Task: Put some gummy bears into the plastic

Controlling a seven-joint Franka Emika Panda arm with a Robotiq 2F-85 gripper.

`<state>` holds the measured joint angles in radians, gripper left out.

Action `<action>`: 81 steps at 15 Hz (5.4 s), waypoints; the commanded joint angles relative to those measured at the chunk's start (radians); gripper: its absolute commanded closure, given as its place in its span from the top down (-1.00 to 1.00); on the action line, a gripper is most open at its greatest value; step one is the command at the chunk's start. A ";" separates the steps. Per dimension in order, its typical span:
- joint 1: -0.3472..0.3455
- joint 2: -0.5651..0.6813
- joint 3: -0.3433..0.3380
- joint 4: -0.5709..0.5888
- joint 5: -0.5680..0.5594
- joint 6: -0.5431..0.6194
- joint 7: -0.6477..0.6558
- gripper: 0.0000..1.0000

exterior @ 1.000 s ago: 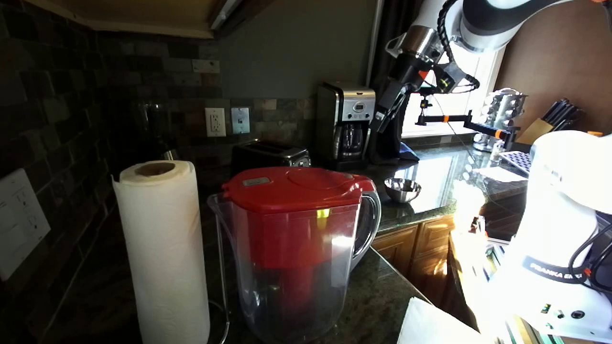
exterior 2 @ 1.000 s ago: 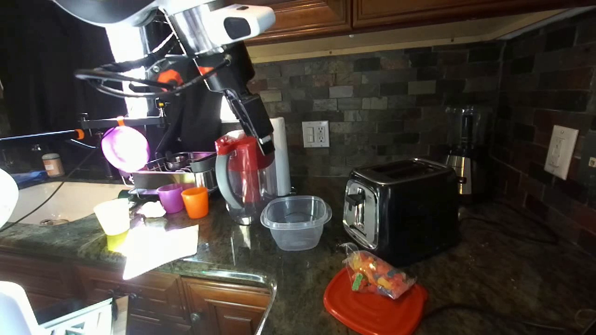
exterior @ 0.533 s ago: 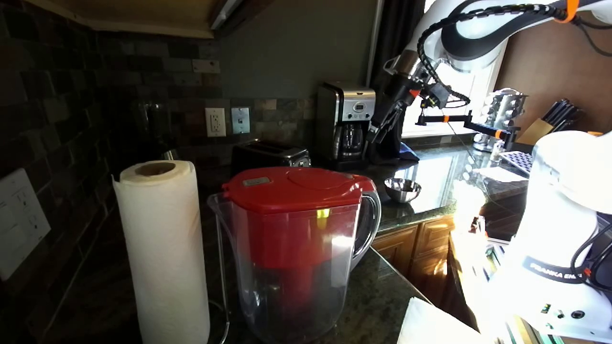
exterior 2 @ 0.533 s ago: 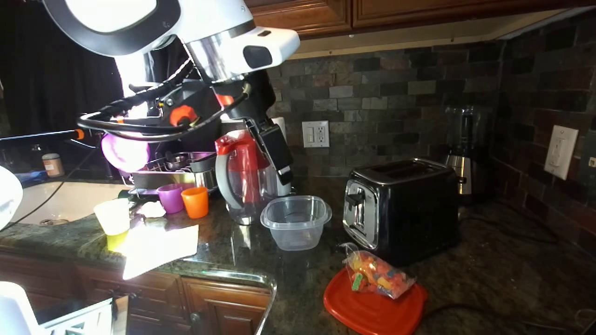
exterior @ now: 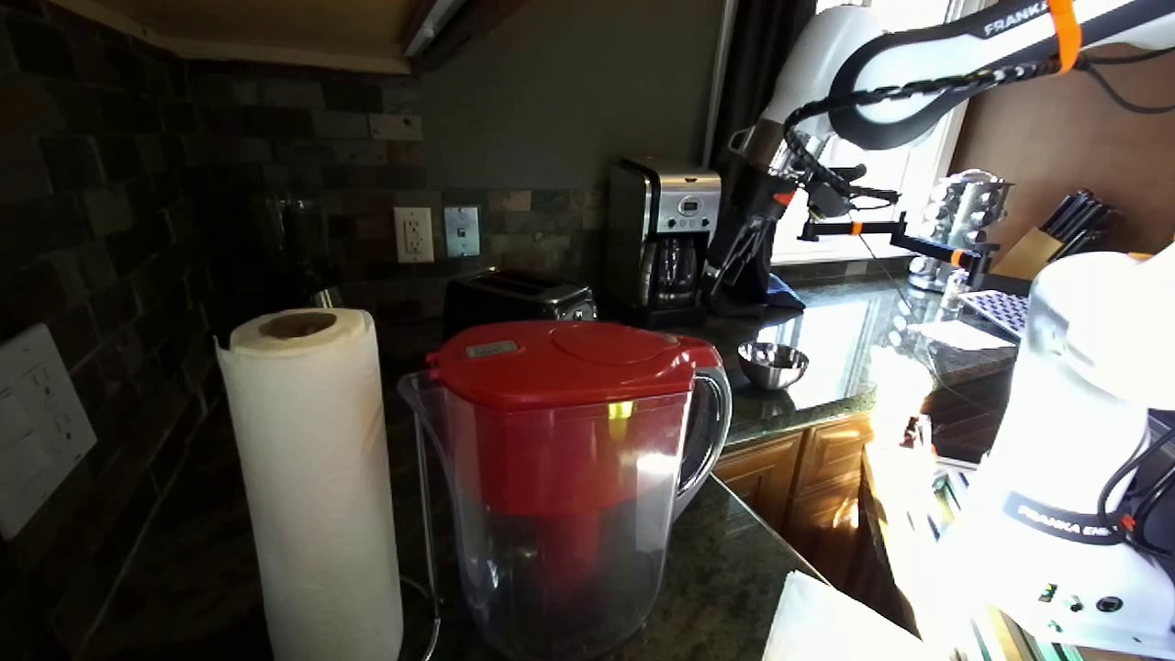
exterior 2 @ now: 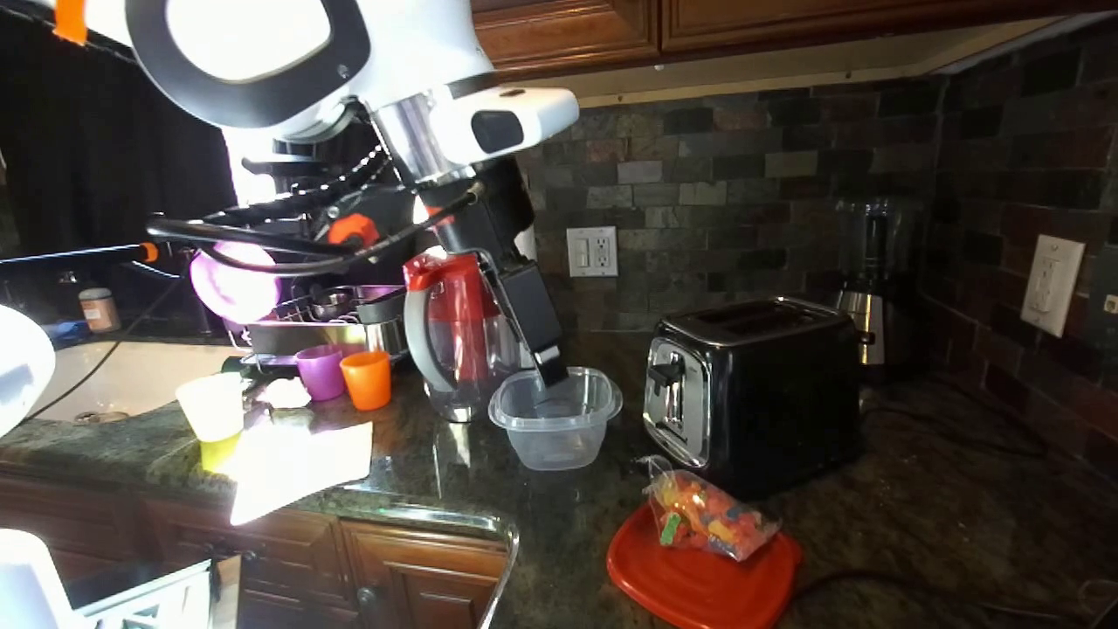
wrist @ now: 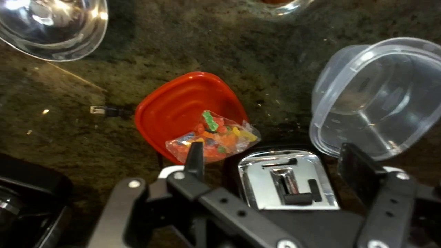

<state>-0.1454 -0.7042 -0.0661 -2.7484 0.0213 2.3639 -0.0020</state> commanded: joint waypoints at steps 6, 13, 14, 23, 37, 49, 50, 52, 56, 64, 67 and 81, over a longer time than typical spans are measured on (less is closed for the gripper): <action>-0.149 0.343 0.124 0.022 -0.324 0.184 0.204 1.00; -0.112 0.531 0.044 0.071 -0.352 0.315 0.117 1.00; -0.103 0.557 0.024 0.081 -0.326 0.344 0.088 1.00; 0.012 0.690 -0.054 0.132 0.084 0.503 -0.237 1.00; 0.016 0.750 -0.036 0.203 0.314 0.488 -0.430 -0.14; 0.009 0.769 -0.035 0.217 0.315 0.493 -0.439 -0.95; 0.008 0.767 -0.035 0.216 0.315 0.493 -0.439 -0.96; 0.008 0.760 -0.037 0.214 0.308 0.486 -0.426 -0.96; 0.003 0.739 -0.054 0.208 0.200 0.445 -0.295 -0.95; 0.000 0.684 -0.071 0.220 0.032 0.290 -0.067 -0.95; -0.005 0.654 -0.072 0.226 -0.031 0.223 0.016 -0.95; -0.056 0.460 -0.116 0.133 -0.262 -0.032 -0.241 -0.95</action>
<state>-0.1902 -0.1806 -0.1603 -2.5548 -0.1895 2.3665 -0.1598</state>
